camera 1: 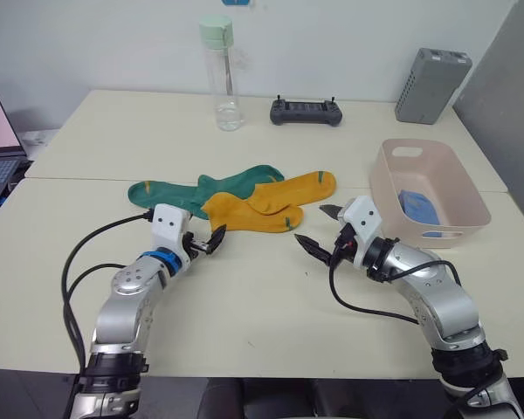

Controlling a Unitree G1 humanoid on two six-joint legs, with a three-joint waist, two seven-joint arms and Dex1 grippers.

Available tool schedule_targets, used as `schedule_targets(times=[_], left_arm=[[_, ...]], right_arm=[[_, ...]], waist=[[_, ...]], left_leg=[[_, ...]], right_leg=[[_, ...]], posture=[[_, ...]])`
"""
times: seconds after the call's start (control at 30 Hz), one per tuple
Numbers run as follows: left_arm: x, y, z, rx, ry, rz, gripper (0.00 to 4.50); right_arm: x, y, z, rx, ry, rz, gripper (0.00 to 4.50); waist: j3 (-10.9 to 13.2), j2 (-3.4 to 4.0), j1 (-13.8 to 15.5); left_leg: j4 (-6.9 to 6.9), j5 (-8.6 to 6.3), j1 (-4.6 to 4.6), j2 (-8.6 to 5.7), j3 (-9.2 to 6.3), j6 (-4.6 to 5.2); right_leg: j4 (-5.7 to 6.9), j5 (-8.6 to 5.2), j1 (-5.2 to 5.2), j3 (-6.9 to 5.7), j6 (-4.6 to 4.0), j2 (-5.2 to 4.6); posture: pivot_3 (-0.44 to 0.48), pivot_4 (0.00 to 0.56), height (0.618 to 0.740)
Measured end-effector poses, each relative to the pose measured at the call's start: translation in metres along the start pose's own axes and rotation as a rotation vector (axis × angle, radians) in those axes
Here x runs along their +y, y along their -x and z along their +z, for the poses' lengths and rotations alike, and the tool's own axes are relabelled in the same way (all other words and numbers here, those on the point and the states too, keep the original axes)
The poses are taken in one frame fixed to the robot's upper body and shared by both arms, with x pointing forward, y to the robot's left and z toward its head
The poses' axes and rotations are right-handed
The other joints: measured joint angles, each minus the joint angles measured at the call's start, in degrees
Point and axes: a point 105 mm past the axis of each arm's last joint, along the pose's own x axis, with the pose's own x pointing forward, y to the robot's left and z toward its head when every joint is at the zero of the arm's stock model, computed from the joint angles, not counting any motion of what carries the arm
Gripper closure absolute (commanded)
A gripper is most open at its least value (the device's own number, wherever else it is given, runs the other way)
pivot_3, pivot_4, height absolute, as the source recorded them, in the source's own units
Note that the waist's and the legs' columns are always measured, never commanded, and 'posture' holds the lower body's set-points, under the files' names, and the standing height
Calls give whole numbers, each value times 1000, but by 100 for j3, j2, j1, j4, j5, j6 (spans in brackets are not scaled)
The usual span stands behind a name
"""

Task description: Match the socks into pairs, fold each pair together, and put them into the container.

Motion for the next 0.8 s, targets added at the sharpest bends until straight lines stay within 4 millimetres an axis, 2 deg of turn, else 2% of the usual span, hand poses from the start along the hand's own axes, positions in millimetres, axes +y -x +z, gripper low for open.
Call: schedule_targets(times=[0.2, 0.23, 0.33, 0.7, 0.8], left_arm=[[-12, -12, -6, 34, 12, -28, 0], [-12, -14, -7, 38, 6, -30, 183], [-13, -16, -7, 42, 3, -33, 861], [-16, -17, -7, 40, 19, -51, 4425], [-24, -14, -5, 42, 78, -86, 4491]], right_arm=[[11, -5, -2, 9, -26, 41, 48], [11, -5, -2, 9, -26, 41, 12], [11, -5, -3, 10, -27, 39, 0], [10, -5, -4, 17, -34, 28, 0], [10, -5, -4, 17, -35, 24, 0]], waist=[[0, 0, 29], [0, 0, 34], [0, 0, 38], [0, 0, 47], [0, 0, 44]], left_leg=[[6, 2, 1, -1, -3, -3], [9, 3, 3, -1, -2, -3], [18, 4, 5, -1, -4, -3], [23, 4, 4, -1, -5, -3], [23, 4, 4, 0, -5, -3]], right_leg=[[0, -1, 4, -2, 1, 0], [0, -1, 6, -2, 2, 0], [1, 0, 9, -1, 8, 0], [1, 2, 11, -1, 7, 1], [0, 1, 11, 0, 9, 1]], posture=[[0, 150, 740], [0, 150, 740], [0, 150, 740], [0, 150, 740], [0, 150, 740]])
